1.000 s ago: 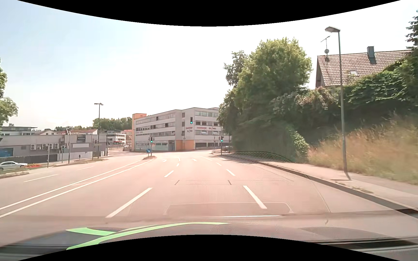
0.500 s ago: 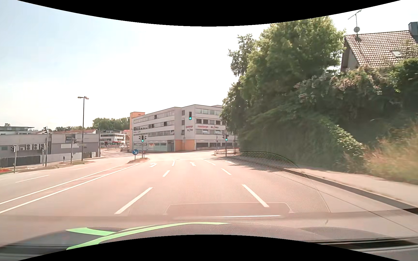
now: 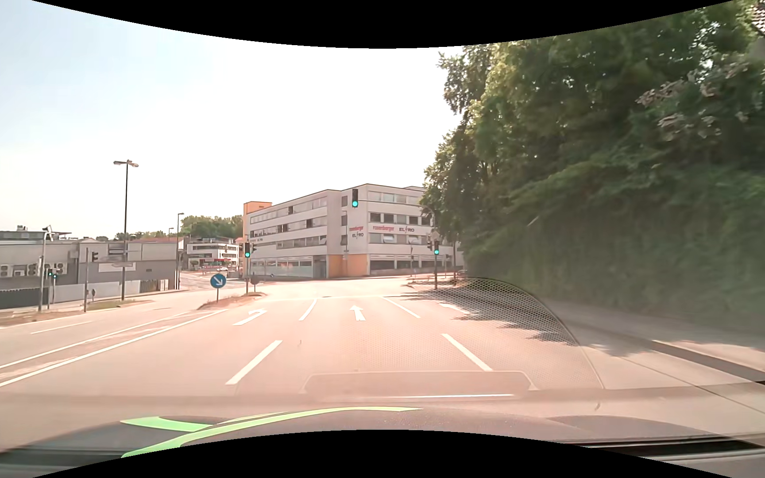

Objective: Follow the waypoints while adhering to traffic rules and regulations

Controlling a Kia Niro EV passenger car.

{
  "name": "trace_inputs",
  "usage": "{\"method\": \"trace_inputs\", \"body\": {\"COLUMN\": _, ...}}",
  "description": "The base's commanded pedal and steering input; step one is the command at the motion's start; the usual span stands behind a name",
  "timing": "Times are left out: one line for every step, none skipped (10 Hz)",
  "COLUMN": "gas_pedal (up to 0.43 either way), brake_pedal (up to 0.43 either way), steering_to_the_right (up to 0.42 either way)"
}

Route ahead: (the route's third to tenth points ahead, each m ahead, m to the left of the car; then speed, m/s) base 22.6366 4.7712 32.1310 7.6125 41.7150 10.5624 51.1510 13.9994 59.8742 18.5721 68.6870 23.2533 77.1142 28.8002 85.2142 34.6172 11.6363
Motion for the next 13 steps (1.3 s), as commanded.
{"method": "trace_inputs", "body": {"gas_pedal": 0.079, "brake_pedal": 0.0, "steering_to_the_right": -0.029}}
{"method": "trace_inputs", "body": {"gas_pedal": 0.087, "brake_pedal": 0.0, "steering_to_the_right": -0.029}}
{"method": "trace_inputs", "body": {"gas_pedal": 0.087, "brake_pedal": 0.0, "steering_to_the_right": -0.03}}
{"method": "trace_inputs", "body": {"gas_pedal": 0.087, "brake_pedal": 0.0, "steering_to_the_right": -0.031}}
{"method": "trace_inputs", "body": {"gas_pedal": 0.087, "brake_pedal": 0.0, "steering_to_the_right": -0.032}}
{"method": "trace_inputs", "body": {"gas_pedal": 0.087, "brake_pedal": 0.0, "steering_to_the_right": -0.033}}
{"method": "trace_inputs", "body": {"gas_pedal": 0.087, "brake_pedal": 0.0, "steering_to_the_right": -0.033}}
{"method": "trace_inputs", "body": {"gas_pedal": 0.087, "brake_pedal": 0.0, "steering_to_the_right": -0.033}}
{"method": "trace_inputs", "body": {"gas_pedal": 0.087, "brake_pedal": 0.0, "steering_to_the_right": -0.033}}
{"method": "trace_inputs", "body": {"gas_pedal": 0.087, "brake_pedal": 0.0, "steering_to_the_right": -0.032}}
{"method": "trace_inputs", "body": {"gas_pedal": 0.087, "brake_pedal": 0.0, "steering_to_the_right": -0.029}}
{"method": "trace_inputs", "body": {"gas_pedal": 0.087, "brake_pedal": 0.0, "steering_to_the_right": -0.029}}
{"method": "trace_inputs", "body": {"gas_pedal": 0.087, "brake_pedal": 0.0, "steering_to_the_right": -0.029}}
